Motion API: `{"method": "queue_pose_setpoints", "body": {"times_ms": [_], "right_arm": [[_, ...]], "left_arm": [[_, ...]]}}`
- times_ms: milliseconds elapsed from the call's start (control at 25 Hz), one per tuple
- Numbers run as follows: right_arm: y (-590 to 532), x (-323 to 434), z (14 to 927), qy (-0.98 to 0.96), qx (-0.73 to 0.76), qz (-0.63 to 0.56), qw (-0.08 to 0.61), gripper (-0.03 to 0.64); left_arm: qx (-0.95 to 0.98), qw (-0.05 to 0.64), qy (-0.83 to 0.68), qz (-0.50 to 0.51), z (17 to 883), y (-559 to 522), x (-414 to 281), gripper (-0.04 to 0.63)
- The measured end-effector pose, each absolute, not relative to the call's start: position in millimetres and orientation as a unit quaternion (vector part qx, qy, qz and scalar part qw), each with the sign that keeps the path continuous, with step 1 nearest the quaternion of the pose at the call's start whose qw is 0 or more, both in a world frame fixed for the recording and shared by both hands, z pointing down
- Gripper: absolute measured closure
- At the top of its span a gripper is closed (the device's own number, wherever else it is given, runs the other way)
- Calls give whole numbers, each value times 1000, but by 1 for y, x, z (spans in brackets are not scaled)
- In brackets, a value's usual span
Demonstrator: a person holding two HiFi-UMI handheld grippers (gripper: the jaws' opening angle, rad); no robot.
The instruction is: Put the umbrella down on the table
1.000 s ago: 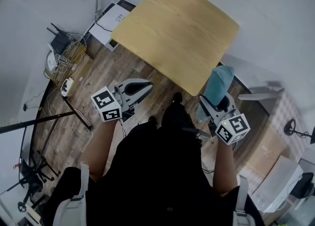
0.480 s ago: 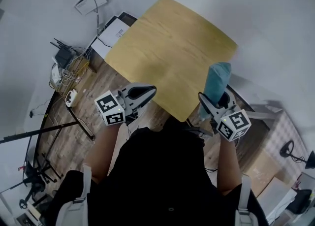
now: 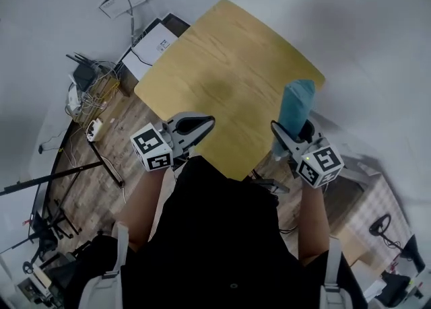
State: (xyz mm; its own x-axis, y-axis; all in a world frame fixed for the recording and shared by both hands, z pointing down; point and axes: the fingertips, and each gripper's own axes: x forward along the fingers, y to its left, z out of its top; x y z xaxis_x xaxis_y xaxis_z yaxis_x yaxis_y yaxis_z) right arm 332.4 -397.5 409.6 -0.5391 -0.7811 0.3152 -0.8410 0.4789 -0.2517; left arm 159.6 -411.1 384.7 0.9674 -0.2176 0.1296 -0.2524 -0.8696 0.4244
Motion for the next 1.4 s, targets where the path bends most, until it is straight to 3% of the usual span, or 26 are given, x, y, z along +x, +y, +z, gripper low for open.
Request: {"method": "queue_pose_setpoints", "body": {"times_ms": [440,1000,1400], "right_arm": [[-499,303,453,-834,481,244,115,330],[-563,246,566,-796,436,309,284,330],[-568,239,613,-764,431,344,334,330]], "left_arm": [[956,249,-148,52,443,-489,136,583],[944,310,-99,52,507,-532,136,583],[937,339,-80,36,527,-537,133,583]]}}
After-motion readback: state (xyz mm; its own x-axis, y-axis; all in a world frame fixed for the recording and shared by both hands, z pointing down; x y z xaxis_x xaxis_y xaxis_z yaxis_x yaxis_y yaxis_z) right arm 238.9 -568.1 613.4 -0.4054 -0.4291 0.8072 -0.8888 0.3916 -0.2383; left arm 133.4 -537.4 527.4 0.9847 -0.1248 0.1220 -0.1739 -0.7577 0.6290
